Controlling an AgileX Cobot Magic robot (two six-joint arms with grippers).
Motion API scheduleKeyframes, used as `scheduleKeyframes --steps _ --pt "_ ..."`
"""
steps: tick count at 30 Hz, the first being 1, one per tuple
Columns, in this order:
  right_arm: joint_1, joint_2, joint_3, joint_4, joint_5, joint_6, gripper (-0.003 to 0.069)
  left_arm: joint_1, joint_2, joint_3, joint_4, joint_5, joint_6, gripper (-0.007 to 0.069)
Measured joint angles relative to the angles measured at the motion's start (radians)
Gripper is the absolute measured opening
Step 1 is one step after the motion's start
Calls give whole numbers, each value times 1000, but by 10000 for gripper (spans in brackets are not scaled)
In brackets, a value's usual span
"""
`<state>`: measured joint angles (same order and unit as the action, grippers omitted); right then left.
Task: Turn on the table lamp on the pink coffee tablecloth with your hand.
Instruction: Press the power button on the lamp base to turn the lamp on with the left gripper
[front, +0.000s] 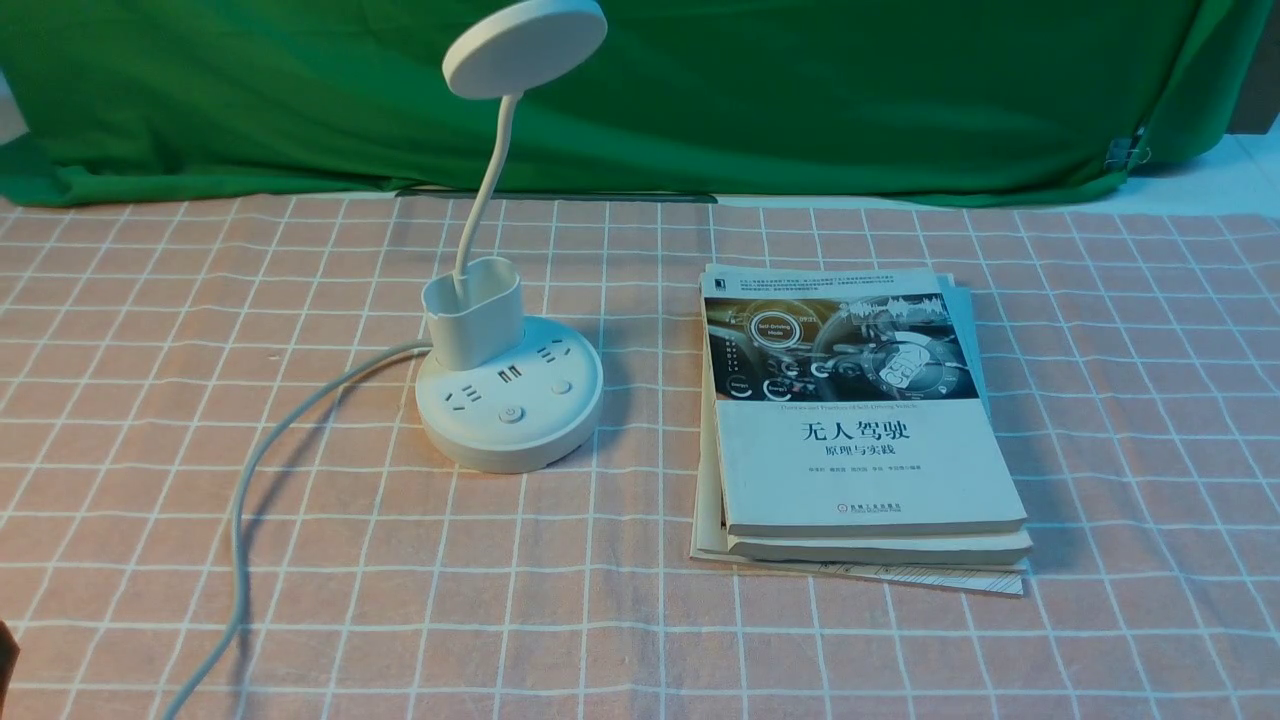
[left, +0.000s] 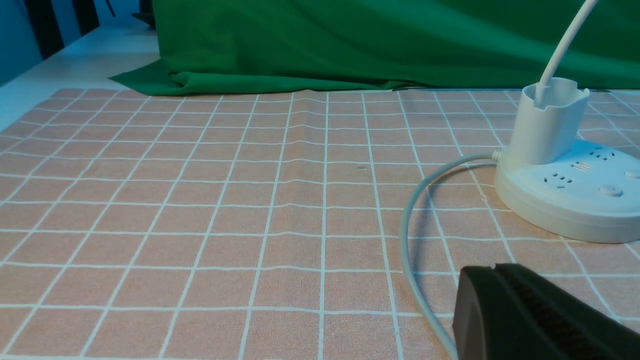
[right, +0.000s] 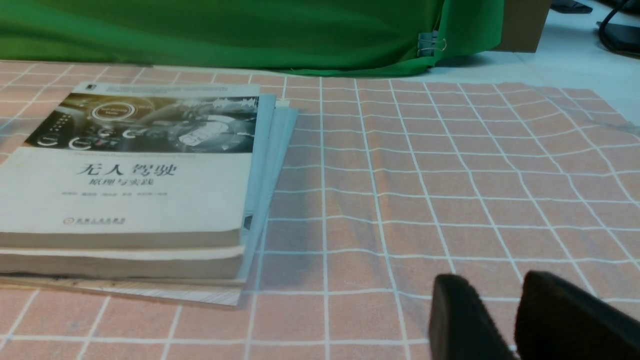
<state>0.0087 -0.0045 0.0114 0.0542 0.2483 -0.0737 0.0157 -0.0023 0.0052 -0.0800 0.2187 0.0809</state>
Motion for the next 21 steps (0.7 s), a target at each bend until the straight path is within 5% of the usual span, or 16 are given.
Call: scheduleKeyframes --steps 4,13,21 --pt "0 0 0 0 0 0 241 0 0 0 0 -37 0 21" --pt "0 0 0 0 0 0 241 0 0 0 80 -479 0 21" --pt "0 0 0 0 -1 0 241 0 0 0 218 -717 -6 21"
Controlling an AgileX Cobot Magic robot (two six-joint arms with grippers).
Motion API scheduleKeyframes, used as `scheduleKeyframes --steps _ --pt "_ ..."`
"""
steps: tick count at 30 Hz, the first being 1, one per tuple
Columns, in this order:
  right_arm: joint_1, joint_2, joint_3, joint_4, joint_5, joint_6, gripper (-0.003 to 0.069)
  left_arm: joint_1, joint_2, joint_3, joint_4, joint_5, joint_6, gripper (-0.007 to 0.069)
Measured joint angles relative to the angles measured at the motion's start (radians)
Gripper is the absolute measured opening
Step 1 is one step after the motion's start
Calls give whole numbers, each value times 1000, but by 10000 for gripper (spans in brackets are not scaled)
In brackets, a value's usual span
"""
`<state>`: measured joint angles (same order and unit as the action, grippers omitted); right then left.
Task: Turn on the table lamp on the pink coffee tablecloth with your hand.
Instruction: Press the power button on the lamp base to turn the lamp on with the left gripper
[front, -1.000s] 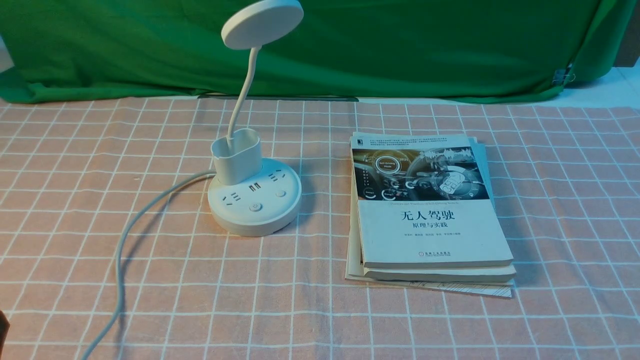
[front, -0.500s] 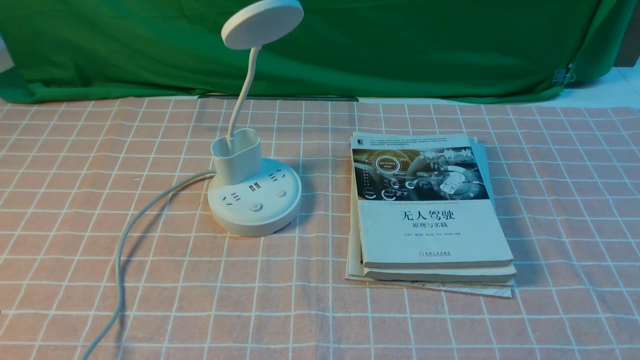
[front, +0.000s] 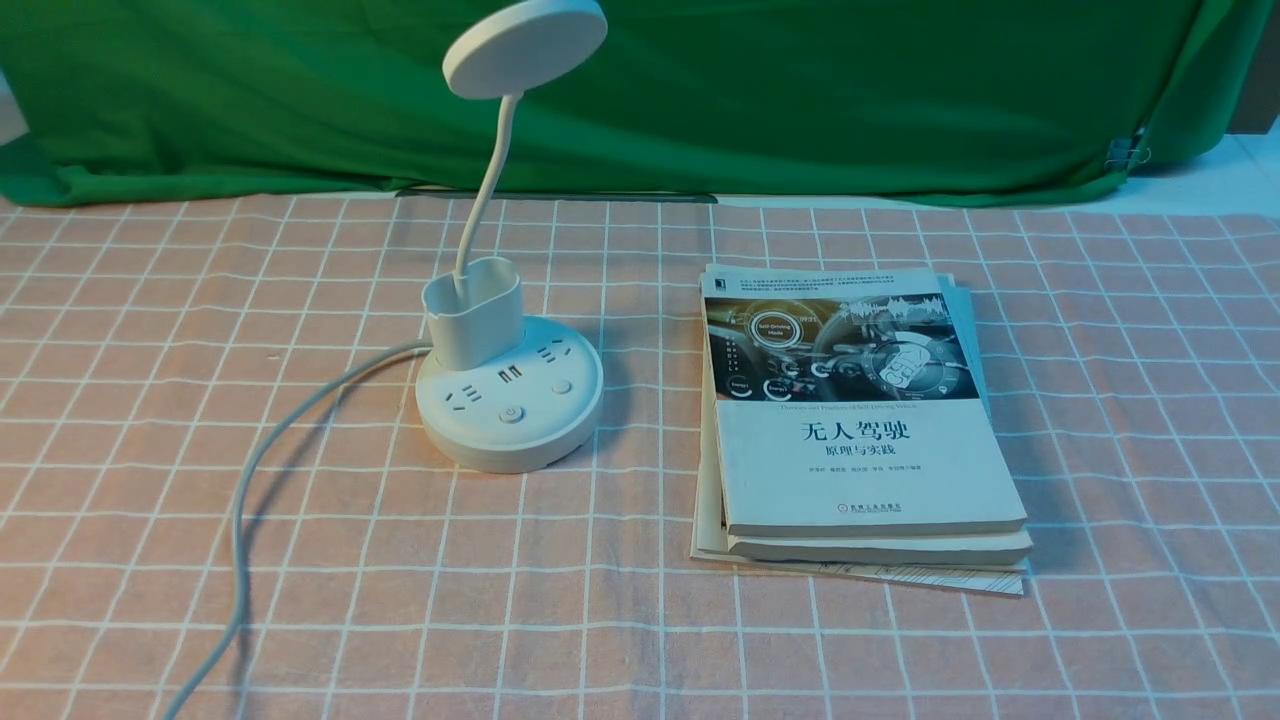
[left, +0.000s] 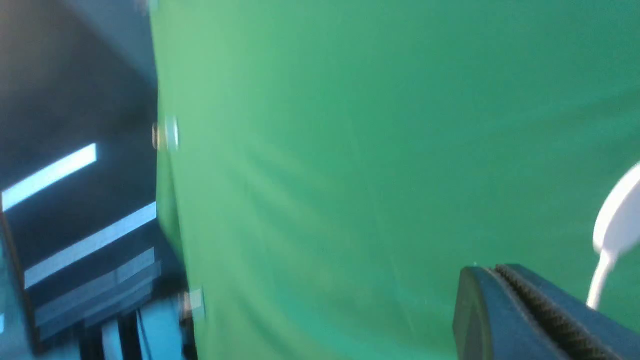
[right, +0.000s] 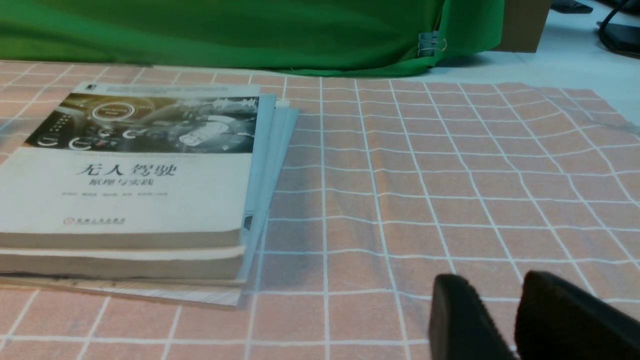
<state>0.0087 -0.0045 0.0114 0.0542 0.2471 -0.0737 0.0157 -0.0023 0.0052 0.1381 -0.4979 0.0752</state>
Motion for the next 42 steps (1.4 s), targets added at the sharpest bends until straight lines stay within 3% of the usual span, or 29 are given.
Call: scheduleKeyframes --steps 8,11,13,16,19,20,21,23,27,30,32,33,34,36,39,40,42 --pt "0 0 0 0 0 0 241 0 -1 0 -2 -230 -246 21" --pt "0 0 0 0 0 0 241 0 -2 -24 -2 -222 -317 21" --pt "0 0 0 0 0 0 241 0 -3 -102 6 -86 -386 21" --pt "0 0 0 0 0 0 241 0 43 -270 13 273 -489 21" --pt "0 0 0 0 1 0 241 0 179 -396 13 659 -497 21" --pt "0 0 0 0 1 0 241 0 180 -396 13 659 -495 21" --pt "0 0 0 0 1 0 241 0 279 -426 13 823 -467 21" --pt "0 0 0 0 1 0 241 0 385 -433 12 917 -452 21" --pt "0 0 0 0 1 0 241 0 574 -434 -37 928 -500 21" --pt "0 0 0 0 1 0 241 -3 742 -455 -253 895 -402 21" --pt "0 0 0 0 1 0 241 -13 815 -476 -427 897 -243 21" --pt "0 0 0 0 1 0 241 -36 918 -517 -636 924 -23 21" --pt "0 0 0 0 1 0 241 -55 986 -551 -749 956 99 21" --pt "0 0 0 0 1 0 241 -96 1102 -614 -857 1015 238 20" --pt "0 0 0 0 1 0 241 -210 1275 -751 -865 1072 304 -1" --pt "0 0 0 0 0 0 241 -324 1419 -889 -712 1085 222 -4" --pt "0 0 0 0 0 0 241 -390 1491 -983 -568 1091 129 -4"
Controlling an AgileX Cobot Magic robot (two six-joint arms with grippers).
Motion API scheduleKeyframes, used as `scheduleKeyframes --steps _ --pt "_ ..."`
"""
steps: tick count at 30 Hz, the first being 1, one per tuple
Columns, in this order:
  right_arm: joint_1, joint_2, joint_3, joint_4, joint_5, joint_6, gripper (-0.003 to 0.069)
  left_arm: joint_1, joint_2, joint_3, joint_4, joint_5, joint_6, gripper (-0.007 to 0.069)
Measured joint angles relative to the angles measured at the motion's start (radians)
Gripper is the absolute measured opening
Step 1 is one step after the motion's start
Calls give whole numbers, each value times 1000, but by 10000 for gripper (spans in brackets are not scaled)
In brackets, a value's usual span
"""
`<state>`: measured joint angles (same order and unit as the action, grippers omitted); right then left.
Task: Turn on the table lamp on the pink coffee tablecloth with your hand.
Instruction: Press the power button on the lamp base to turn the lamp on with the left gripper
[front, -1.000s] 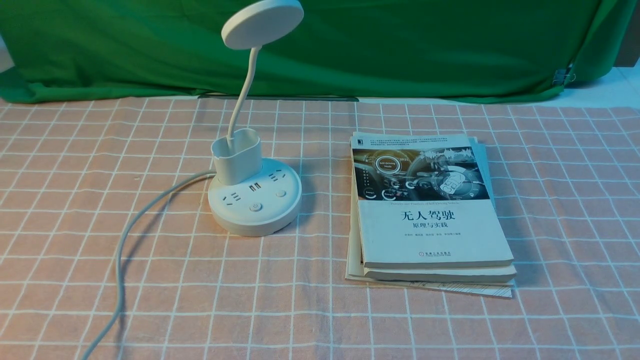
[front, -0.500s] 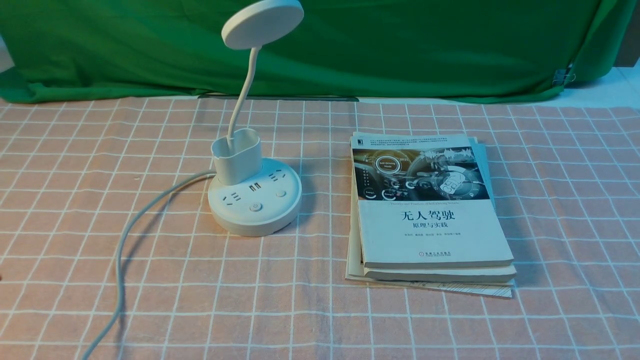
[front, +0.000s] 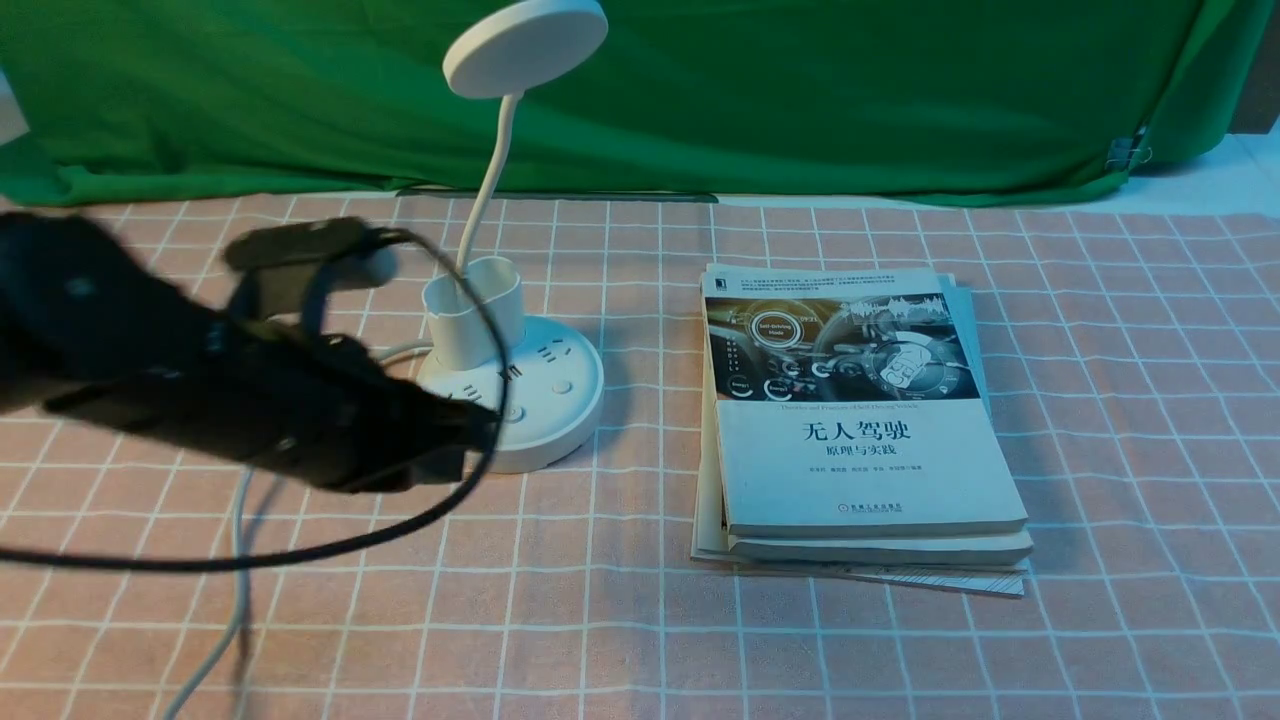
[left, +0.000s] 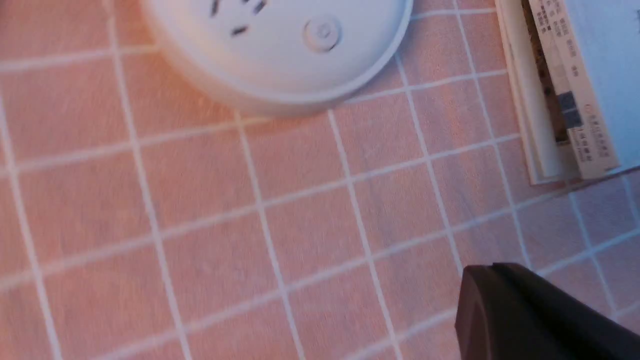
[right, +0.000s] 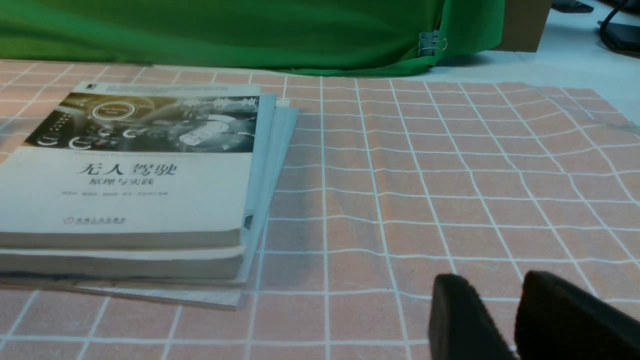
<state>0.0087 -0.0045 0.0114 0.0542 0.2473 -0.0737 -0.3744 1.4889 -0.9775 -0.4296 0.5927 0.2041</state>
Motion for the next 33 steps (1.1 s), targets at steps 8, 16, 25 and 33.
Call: scheduleKeyframes --steps 8,16,25,33 --pt "0 0 0 0 0 0 241 -90 337 -361 352 22 -239 -4" --pt "0 0 0 0 0 0 241 -82 528 -501 376 -4 -259 -2" --pt "0 0 0 0 0 0 241 -82 556 -507 342 -24 -262 -1" --pt "0 0 0 0 0 0 241 -82 579 -518 339 -42 -276 -1"
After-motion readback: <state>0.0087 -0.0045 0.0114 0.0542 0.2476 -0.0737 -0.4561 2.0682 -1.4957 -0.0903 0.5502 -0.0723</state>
